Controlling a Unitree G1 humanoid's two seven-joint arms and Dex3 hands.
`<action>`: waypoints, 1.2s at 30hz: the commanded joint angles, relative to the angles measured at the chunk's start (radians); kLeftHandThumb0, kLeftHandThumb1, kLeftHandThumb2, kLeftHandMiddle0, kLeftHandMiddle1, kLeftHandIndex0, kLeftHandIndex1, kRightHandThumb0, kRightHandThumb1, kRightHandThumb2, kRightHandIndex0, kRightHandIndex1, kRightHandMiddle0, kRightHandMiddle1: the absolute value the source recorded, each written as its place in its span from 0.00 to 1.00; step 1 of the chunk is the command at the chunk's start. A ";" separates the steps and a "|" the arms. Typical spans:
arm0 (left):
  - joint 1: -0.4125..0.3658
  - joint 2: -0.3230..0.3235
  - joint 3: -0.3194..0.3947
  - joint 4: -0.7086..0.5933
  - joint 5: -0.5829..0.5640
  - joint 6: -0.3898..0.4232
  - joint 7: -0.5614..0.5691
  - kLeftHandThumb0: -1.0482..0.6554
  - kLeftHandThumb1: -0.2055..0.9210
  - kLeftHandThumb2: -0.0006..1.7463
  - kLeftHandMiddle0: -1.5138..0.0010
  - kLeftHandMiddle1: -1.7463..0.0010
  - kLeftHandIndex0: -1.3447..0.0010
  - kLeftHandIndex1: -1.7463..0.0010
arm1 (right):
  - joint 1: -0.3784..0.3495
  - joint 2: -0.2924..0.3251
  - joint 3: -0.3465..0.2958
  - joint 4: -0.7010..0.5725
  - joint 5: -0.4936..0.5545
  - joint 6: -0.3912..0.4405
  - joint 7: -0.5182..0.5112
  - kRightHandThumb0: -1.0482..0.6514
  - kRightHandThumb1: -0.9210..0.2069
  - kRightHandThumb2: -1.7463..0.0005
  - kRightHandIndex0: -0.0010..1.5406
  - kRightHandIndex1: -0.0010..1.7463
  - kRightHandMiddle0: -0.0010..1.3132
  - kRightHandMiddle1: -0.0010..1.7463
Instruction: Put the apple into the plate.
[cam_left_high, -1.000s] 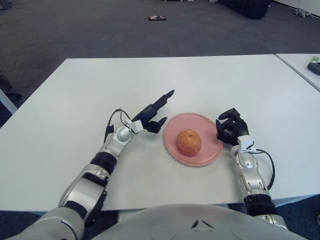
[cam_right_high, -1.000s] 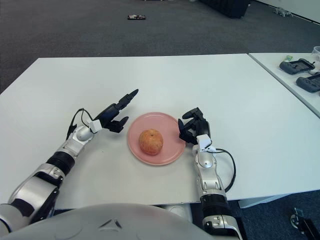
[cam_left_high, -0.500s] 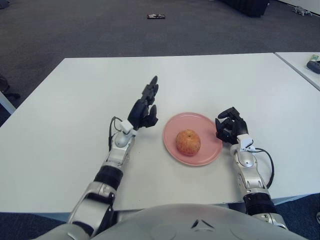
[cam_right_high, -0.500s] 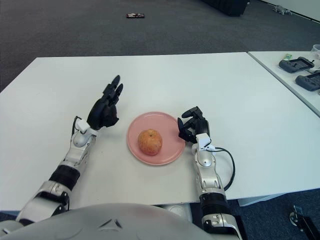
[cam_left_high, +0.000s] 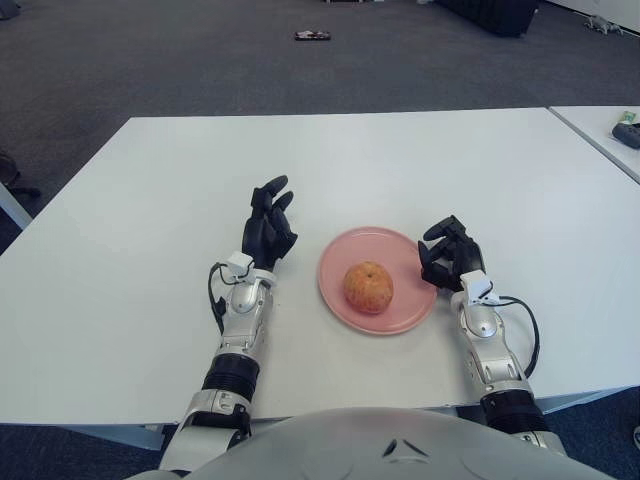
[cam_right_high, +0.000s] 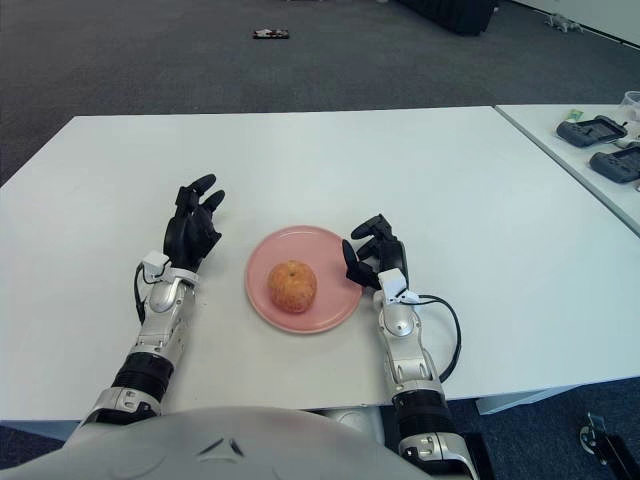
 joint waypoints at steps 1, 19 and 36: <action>0.003 -0.020 0.029 0.007 0.003 0.039 0.041 0.30 0.82 0.55 0.70 0.01 0.75 0.00 | 0.026 0.010 0.035 0.019 -0.026 0.028 0.018 0.38 0.32 0.42 0.45 0.92 0.32 1.00; 0.054 -0.040 0.043 -0.043 0.059 0.205 0.104 0.35 0.54 0.70 0.29 0.00 0.60 0.00 | 0.005 0.012 0.059 0.044 -0.049 -0.016 0.001 0.37 0.34 0.40 0.47 0.88 0.34 1.00; 0.084 -0.049 0.073 -0.040 0.003 0.250 0.046 0.33 0.47 0.76 0.22 0.00 0.55 0.00 | -0.002 0.015 0.050 0.048 -0.059 -0.013 -0.027 0.37 0.35 0.39 0.46 0.85 0.34 1.00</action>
